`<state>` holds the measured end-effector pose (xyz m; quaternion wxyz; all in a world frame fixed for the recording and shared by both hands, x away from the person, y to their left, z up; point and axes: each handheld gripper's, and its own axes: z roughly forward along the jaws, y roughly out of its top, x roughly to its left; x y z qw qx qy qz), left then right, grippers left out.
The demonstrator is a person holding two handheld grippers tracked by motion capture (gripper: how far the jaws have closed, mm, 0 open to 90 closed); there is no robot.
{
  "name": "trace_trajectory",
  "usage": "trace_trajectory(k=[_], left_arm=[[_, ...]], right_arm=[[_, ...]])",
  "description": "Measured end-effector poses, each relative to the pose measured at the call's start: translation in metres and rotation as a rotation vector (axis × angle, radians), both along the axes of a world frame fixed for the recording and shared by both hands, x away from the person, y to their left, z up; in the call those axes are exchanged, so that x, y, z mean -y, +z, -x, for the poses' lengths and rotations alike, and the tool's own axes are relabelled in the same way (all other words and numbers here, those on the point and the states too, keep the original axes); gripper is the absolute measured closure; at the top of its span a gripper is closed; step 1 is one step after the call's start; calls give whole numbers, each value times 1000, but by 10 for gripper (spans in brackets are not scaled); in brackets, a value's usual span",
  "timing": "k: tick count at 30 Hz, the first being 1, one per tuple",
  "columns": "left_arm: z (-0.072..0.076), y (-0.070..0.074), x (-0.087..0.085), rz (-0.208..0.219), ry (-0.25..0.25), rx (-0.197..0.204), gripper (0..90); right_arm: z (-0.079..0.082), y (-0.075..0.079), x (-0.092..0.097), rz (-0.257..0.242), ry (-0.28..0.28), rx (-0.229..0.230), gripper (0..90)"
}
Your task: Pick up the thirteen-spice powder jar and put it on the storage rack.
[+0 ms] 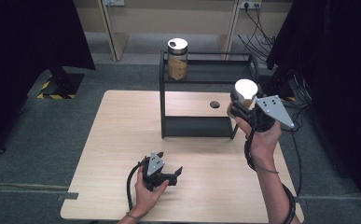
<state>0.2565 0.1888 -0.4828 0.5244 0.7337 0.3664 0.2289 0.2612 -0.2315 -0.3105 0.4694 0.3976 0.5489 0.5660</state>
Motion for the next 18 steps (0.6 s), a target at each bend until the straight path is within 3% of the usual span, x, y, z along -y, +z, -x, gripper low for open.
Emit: trace_trajectory(k=[18], left_arm=[[0, 0, 0, -4, -1, 3, 45]], right_arm=[[-6, 27, 1, -22, 17, -8, 309]])
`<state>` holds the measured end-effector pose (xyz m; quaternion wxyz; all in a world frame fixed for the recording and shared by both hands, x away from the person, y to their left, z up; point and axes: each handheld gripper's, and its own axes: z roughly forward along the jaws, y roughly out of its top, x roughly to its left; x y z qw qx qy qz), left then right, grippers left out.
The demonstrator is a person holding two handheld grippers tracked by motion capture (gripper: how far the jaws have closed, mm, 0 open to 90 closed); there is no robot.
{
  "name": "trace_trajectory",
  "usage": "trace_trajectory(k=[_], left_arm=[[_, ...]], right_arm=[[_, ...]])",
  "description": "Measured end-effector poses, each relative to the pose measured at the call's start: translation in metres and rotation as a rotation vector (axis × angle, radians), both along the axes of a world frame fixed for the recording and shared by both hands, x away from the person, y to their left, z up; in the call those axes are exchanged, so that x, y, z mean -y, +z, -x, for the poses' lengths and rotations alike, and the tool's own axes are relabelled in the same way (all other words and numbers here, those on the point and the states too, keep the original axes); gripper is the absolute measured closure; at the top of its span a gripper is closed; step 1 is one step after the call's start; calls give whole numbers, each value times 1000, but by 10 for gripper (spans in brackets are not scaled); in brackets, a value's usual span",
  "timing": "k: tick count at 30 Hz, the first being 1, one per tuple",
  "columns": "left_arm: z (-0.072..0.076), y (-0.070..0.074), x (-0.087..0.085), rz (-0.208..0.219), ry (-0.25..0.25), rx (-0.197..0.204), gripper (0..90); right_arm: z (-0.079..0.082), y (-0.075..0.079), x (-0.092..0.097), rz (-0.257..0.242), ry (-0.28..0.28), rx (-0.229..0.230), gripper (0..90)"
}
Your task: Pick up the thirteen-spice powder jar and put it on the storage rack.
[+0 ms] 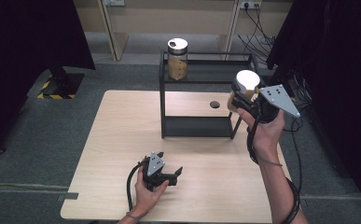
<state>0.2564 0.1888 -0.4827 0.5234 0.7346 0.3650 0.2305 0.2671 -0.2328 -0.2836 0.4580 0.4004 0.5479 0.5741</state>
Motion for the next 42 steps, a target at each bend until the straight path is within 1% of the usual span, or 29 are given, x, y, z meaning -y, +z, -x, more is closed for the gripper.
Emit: trace_trajectory(k=[9, 21, 34, 42], left_arm=[[0, 0, 0, -1, 1, -1, 45], [0, 0, 0, -1, 1, 0, 45], [0, 0, 0, 3, 1, 0, 45], [0, 0, 0, -1, -1, 2, 45]], right_arm=[[-1, 18, 2, 2, 10, -7, 309], [-6, 39, -2, -5, 27, -9, 309], [-20, 57, -7, -14, 30, -11, 309], [-37, 66, -13, -4, 15, -24, 309]])
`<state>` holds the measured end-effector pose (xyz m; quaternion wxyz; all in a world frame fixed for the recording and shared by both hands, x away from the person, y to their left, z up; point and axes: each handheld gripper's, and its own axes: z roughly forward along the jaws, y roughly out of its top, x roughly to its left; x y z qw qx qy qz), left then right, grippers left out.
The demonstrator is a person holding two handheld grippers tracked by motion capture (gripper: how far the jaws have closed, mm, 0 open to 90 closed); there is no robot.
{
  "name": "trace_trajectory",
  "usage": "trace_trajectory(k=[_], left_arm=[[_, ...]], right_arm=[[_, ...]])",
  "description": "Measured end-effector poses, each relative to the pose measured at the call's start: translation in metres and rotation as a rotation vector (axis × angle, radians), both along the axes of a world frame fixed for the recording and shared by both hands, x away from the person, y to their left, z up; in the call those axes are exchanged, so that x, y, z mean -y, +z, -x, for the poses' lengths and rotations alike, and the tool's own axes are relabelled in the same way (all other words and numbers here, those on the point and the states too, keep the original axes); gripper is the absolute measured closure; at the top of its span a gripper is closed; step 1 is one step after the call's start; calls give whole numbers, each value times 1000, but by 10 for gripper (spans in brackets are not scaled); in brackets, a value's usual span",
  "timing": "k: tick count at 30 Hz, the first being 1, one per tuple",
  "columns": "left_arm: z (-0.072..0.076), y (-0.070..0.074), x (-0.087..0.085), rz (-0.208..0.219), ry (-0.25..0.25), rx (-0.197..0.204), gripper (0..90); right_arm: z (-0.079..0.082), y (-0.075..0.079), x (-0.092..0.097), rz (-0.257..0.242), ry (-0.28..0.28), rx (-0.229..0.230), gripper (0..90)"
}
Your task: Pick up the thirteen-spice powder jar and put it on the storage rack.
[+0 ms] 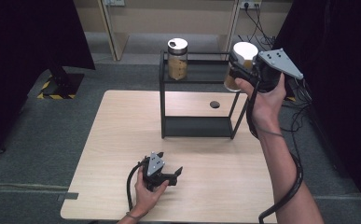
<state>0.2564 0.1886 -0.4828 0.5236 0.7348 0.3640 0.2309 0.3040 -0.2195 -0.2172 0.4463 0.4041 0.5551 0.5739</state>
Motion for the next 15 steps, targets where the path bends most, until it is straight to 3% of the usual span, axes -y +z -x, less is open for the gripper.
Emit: trace_trajectory(k=[15], left_arm=[[-2, -1, -2, 8, 0, -2, 45]], right_arm=[[-45, 11, -12, 16, -61, -44, 309]])
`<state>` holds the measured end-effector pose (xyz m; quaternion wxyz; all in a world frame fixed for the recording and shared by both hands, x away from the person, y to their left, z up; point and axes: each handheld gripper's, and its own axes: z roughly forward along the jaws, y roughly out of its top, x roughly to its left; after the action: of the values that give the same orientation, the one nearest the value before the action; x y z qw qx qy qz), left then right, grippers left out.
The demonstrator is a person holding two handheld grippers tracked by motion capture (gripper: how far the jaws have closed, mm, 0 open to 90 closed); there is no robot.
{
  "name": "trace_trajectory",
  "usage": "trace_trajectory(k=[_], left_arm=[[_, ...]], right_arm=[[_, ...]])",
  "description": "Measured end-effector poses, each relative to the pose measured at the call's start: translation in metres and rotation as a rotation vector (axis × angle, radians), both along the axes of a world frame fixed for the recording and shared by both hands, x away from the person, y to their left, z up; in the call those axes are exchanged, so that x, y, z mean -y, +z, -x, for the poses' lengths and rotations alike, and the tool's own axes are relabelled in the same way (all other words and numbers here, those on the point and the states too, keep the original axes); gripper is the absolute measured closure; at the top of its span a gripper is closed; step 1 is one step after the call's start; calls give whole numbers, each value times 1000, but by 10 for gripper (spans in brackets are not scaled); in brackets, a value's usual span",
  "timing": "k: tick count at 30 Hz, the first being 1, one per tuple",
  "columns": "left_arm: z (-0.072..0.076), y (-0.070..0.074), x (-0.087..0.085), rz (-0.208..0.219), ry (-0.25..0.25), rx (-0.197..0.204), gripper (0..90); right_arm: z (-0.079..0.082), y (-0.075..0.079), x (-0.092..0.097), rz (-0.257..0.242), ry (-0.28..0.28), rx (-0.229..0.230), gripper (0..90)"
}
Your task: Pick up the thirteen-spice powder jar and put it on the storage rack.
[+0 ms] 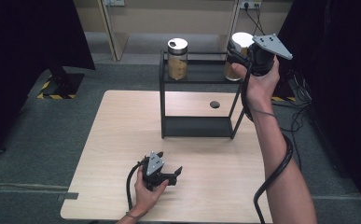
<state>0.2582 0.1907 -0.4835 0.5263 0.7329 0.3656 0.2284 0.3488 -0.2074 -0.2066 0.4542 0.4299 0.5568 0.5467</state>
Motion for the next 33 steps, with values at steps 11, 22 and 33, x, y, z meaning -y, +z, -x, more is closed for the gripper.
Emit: trace_trajectory(k=[11, 22, 33], left_arm=[[0, 1, 1, -9, -2, 3, 45], [0, 1, 1, -11, -3, 3, 45], [0, 1, 1, -11, -3, 4, 45]], right_arm=[[-11, -2, -4, 6, -15, -8, 308], [-16, 3, -5, 8, -17, -27, 308], [-16, 1, -6, 6, -19, -22, 307]])
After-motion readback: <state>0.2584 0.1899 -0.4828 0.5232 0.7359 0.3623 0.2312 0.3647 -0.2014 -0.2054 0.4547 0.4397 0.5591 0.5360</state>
